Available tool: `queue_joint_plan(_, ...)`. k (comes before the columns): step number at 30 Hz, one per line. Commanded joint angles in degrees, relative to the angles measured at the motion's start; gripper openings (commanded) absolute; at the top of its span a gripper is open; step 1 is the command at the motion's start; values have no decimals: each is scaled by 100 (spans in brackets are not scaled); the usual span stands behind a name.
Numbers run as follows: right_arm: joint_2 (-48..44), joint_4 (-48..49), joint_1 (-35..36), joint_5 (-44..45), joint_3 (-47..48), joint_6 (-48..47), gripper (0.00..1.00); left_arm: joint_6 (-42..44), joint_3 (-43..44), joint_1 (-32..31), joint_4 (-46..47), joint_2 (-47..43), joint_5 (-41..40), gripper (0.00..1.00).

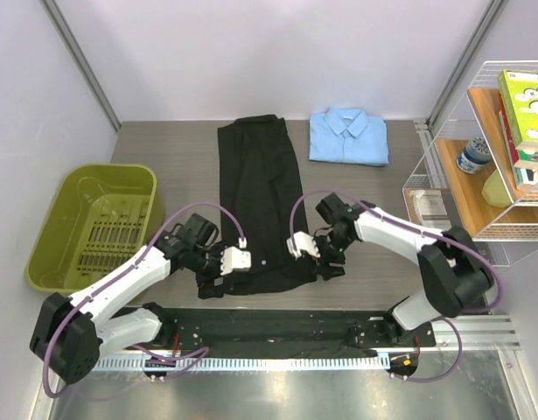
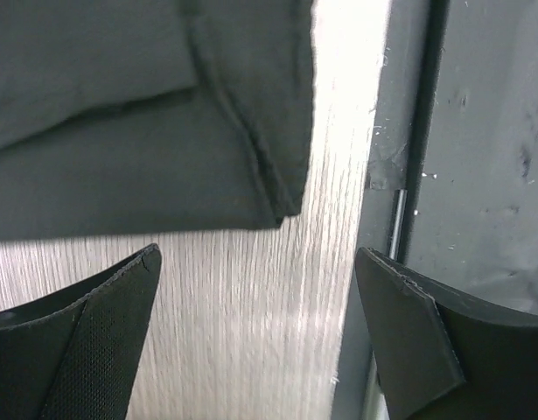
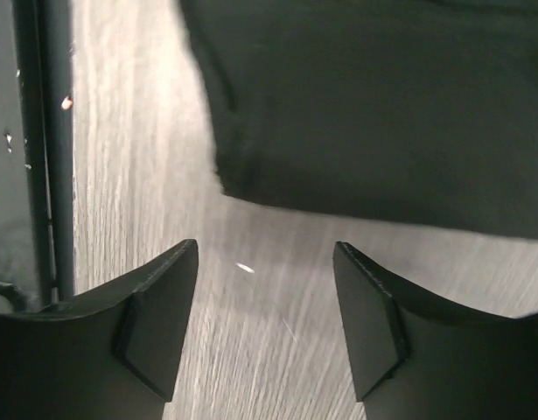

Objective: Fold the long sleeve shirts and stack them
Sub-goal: Fold the shirt

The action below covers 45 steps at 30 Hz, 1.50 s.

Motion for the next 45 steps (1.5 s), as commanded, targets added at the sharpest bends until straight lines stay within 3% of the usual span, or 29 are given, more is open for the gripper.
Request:
queue_joint_plan(1, -800, 832, 460, 209, -616, -716, 71, 658, -251, -435, 755, 18, -59, 91)
queue_joint_plan(8, -897, 1377, 857, 473, -1065, -699, 71, 508, -1015, -1174, 2196, -263, -1070, 94)
queue_joint_plan(17, -582, 2318, 1270, 956, -1435, -542, 68, 675, -1191, -1684, 2646, 412, -1581, 88)
queue_joint_plan(23, -361, 2837, 1367, 1238, -1549, -383, 55, 692, -1323, -1745, 3305, 660, -1986, 86)
queue_joint_plan(26, -344, 2925, 1376, 1282, -1602, -330, 43, 780, -1367, -1745, 3429, 634, -1872, 75)
queue_joint_plan(27, -370, 2925, 1376, 1282, -1611, -304, 34, 824, -1394, -1746, 3455, 590, -1828, 67)
queue_joint_plan(29, -405, 2951, 1367, 1300, -1611, -164, 27, 851, -1394, -1737, 3446, 563, -1696, 57)
queue_joint_plan(32, -502, 2882, 1367, 1335, -1558, 64, 8, 859, -1324, -1737, 3237, 493, -1469, 33)
queue_joint_plan(33, -554, 2846, 1367, 1326, -1506, 135, 1, 781, -1254, -1745, 3114, 502, -1407, 20)
queue_joint_plan(36, -835, 2557, 1376, 1212, -1400, 372, 1, 482, -911, -1781, 2578, 449, -1204, 4)
queue_joint_plan(45, -2268, 993, 1684, 738, -1110, 1041, 1, -590, 12, -2299, 759, -535, -62, 0)
